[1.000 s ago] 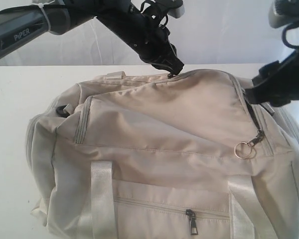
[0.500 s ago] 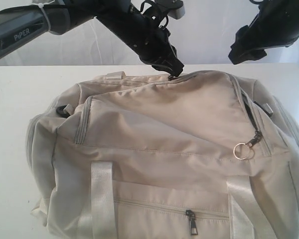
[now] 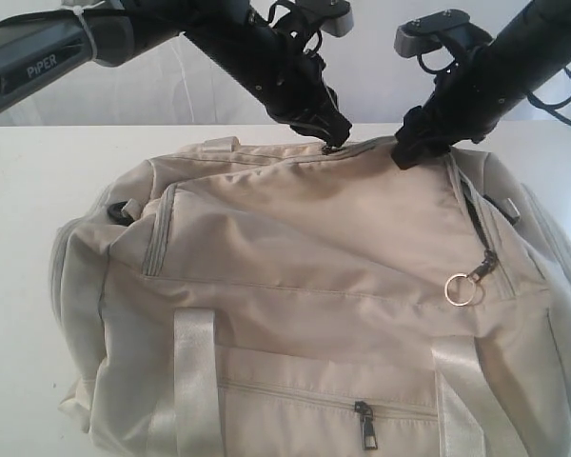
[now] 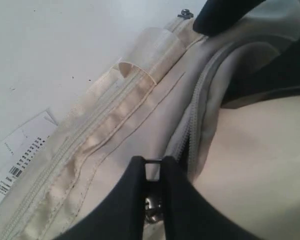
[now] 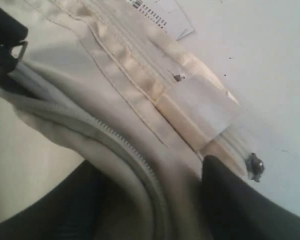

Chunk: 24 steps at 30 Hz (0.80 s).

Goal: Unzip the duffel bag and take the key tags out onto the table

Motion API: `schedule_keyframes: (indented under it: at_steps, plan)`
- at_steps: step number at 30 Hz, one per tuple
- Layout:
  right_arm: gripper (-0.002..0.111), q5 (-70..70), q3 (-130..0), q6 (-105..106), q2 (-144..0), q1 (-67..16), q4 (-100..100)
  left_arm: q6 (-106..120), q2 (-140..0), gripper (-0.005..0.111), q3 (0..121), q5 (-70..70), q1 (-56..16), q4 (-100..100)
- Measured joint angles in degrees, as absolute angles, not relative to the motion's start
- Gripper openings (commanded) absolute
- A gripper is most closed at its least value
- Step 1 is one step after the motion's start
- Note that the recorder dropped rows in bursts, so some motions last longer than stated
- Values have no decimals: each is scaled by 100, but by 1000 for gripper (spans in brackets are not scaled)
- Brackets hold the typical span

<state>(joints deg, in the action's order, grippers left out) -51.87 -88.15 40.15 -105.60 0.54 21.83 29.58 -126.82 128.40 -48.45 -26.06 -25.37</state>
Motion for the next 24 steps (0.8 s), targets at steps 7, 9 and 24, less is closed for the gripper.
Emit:
schedule_keyframes:
  at_steps: [7, 9, 24]
  plan:
    - [0, -5187, -8815, 3856, -10561, 54, 2186, 2789, -12682, 0, 12840, -4763, -2606, -2363]
    - [0, -5187, -8815, 3743, -10570, 43, 2115, 2631, -12682, 0, 12840, -4754, -2606, -2210]
    - [0, -5150, -8825, 3110, -10570, 9, 1793, 2306, -12632, 0, 12840, -5299, -2243, -1712]
